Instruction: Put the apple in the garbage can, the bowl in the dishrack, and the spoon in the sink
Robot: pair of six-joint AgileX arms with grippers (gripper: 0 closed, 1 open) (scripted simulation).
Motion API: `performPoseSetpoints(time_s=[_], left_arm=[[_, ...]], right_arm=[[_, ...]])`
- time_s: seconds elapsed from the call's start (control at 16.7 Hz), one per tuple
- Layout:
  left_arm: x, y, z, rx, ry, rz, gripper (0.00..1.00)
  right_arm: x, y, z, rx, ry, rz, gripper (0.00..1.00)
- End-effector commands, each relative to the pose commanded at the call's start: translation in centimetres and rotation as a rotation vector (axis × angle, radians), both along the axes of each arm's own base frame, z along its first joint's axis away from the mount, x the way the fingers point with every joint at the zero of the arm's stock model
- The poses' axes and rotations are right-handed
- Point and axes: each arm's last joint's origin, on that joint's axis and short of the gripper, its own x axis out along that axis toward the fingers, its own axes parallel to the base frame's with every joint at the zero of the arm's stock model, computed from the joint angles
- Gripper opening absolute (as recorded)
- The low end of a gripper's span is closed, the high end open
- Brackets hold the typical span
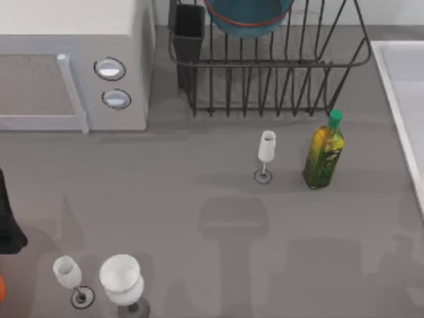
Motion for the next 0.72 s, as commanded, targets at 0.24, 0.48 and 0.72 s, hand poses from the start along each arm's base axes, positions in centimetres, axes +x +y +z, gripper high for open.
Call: performPoseSetpoints(time_s=[0.24, 0.48, 0.72], left_arm=[[0.0, 0.0, 0.0, 0.0, 0.0, 0.0, 1.0], [0.0, 0.0, 0.0, 0.0, 0.0, 0.0, 1.0], [0.0, 0.0, 0.0, 0.0, 0.0, 0.0, 1.0]], right_arm=[[-0.3, 0.0, 2.2, -0.005, -0.019, -0.006, 0.0], [-0.3, 0.1, 2.1, -0.004, -0.014, -0.006, 0.0], [1.9, -0.4, 2.6, -0.017, 0.031, -0.006, 0.0]])
